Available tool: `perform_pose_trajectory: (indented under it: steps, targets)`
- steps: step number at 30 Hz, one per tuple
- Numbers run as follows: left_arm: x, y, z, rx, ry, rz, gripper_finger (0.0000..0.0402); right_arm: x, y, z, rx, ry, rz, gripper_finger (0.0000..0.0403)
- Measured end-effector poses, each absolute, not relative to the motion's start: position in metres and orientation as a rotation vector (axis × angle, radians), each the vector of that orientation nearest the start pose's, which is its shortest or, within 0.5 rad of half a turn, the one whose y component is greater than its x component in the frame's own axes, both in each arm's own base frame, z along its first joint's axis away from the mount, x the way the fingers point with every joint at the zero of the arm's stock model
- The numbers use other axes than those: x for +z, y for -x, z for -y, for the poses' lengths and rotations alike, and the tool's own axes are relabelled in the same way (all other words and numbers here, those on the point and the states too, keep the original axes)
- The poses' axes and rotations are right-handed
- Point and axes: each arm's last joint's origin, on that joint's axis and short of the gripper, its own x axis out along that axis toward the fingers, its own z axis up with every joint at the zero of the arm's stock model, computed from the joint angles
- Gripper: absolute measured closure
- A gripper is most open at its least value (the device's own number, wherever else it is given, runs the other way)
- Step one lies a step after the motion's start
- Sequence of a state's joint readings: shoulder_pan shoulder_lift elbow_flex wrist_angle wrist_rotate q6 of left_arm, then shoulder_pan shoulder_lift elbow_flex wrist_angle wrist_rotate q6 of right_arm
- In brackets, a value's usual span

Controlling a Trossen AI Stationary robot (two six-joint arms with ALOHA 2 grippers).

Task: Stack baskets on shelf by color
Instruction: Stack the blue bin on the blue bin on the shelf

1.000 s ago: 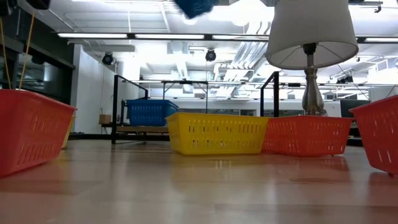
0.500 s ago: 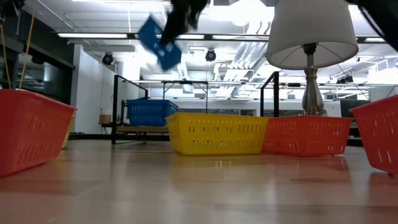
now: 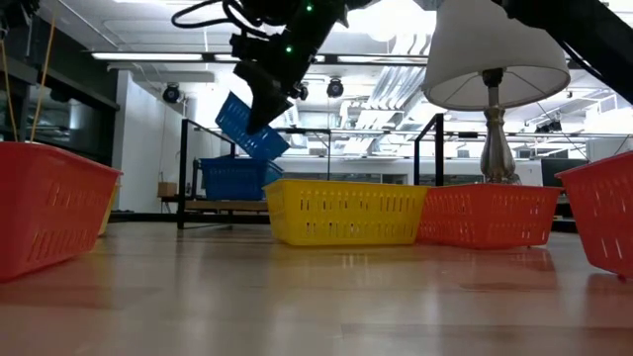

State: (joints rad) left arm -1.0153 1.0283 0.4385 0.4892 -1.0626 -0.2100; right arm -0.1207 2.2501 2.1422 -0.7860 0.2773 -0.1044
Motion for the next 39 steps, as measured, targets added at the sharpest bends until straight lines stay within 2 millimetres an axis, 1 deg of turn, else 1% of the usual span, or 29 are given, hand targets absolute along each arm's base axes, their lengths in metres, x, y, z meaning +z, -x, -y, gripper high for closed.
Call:
perform_pose_trajectory:
  steps: [5, 10, 15, 26, 31, 35, 39]
  targets:
    - [0.2350, -0.1281, 0.1584, 0.053, 0.138, -0.045, 0.0401, 0.2674, -0.4910, 0.0672, -0.334, 0.143, -0.915, 0.0403]
    - [0.2350, -0.1281, 0.1583, 0.053, 0.139, -0.045, 0.0401, 0.2673, -0.4916, 0.0648, -0.290, 0.123, -0.911, 0.0403]
    - [0.2350, -0.1281, 0.1583, 0.053, 0.139, -0.045, 0.0401, 0.2675, -0.4917, 0.0646, -0.290, 0.123, -0.911, 0.0403]
    - [0.2350, -0.1281, 0.1583, 0.053, 0.138, -0.045, 0.0401, 0.2674, -0.4916, 0.0648, -0.316, 0.073, -0.903, 0.0403]
    - [0.2350, -0.1281, 0.1583, 0.053, 0.138, -0.045, 0.0401, 0.2673, -0.4906, 0.0660, -0.362, 0.096, -0.911, 0.0402]
    - [0.2350, -0.1281, 0.1583, 0.053, 0.138, -0.045, 0.0401, 0.2673, -0.4905, 0.0665, -0.374, 0.104, -0.911, 0.0386]
    - [0.2350, -0.1281, 0.1583, 0.053, 0.138, -0.045, 0.0402, 0.2674, -0.4905, 0.0667, -0.375, 0.104, -0.911, 0.0356]
